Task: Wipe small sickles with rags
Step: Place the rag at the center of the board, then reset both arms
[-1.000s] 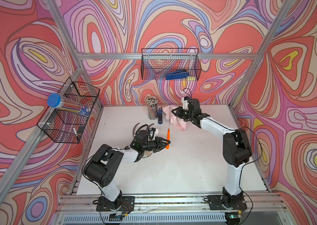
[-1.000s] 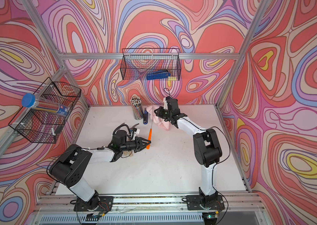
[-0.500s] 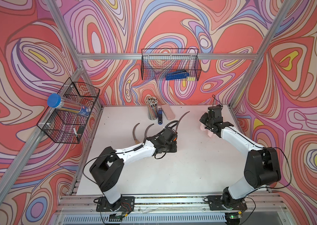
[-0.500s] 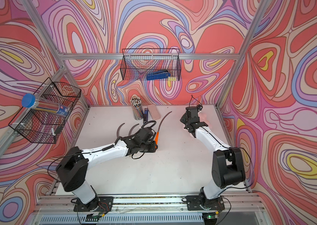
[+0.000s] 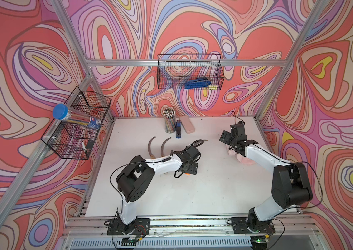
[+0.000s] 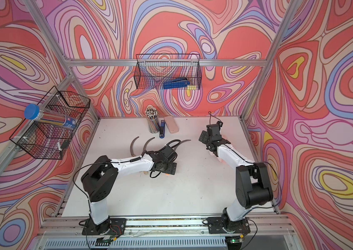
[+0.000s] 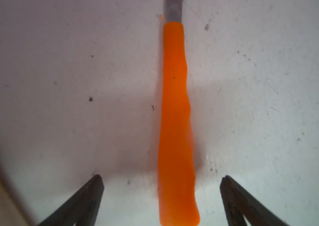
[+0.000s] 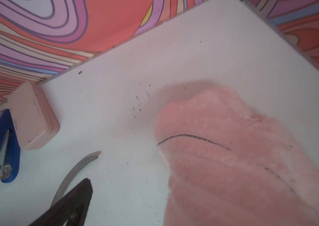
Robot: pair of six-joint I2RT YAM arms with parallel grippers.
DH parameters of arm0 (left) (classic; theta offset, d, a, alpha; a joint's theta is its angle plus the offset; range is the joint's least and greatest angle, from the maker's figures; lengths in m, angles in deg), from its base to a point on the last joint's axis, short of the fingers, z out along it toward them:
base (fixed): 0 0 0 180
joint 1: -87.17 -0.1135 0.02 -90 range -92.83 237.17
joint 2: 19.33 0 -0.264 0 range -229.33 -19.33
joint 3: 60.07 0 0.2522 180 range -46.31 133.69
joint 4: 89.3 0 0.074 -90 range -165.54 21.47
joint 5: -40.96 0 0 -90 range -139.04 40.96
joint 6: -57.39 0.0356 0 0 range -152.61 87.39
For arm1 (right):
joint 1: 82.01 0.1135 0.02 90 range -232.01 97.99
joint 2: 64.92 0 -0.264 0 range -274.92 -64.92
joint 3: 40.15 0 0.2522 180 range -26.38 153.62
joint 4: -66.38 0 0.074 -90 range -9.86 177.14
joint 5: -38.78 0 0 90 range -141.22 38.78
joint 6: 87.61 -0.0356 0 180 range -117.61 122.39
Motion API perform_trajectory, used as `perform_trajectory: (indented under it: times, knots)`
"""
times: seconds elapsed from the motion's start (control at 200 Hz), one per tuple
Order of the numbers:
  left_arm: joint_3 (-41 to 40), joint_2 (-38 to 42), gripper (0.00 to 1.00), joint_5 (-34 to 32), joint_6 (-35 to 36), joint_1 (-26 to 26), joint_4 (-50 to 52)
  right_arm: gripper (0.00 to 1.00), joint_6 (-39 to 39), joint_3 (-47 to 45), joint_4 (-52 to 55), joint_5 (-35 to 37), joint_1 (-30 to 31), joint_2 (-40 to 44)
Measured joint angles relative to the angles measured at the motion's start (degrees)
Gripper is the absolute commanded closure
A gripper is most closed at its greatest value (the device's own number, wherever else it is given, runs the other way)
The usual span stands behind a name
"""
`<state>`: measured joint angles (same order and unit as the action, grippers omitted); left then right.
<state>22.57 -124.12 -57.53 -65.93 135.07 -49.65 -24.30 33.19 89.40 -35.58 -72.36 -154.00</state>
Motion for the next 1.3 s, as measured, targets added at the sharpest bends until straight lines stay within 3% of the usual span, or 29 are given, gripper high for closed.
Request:
perform_trajectory:
  times: [0.16, 0.295, 0.466, 0.636, 0.761, 0.931, 1.137, 1.302]
  knots:
    - [-9.4, 21.4, 0.00, -9.2, 5.4, 0.1, -4.2, 0.02, 5.0, -10.7, -15.0, 6.4, -0.3, 8.9]
    - [-18.4, 38.6, 0.00, -19.8, 12.4, -2.8, -13.9, 0.04, 12.1, -17.6, -26.5, 8.0, -0.4, 5.8]
    - [-29.6, 49.7, 0.00, -25.9, 17.5, -22.8, -18.7, 0.05, 22.0, -23.3, -37.2, 8.8, -0.5, -1.0]
    - [-37.8, 47.4, 0.00, -27.6, 20.8, -32.6, -25.0, 0.02, 28.3, -24.5, -42.2, 2.3, -1.3, -5.1]
    - [-44.4, 41.3, 0.00, -27.2, 23.9, -36.3, -37.5, 0.02, 29.2, -29.6, -50.4, -2.6, -2.8, -4.4]
    - [-53.4, 32.3, 0.00, -18.4, 28.5, -39.0, -57.8, 0.02, 27.0, -37.7, -62.0, -8.4, -9.3, -4.2]
    - [-50.5, 21.3, 0.00, -8.8, 30.5, -43.9, -70.8, 0.02, 27.0, -35.8, -65.4, -15.5, -10.0, -7.6]
    - [-47.1, 17.3, 0.00, -1.7, 30.8, -46.0, -72.2, 0.02, 27.3, -35.9, -64.2, -17.5, -10.0, -5.2]
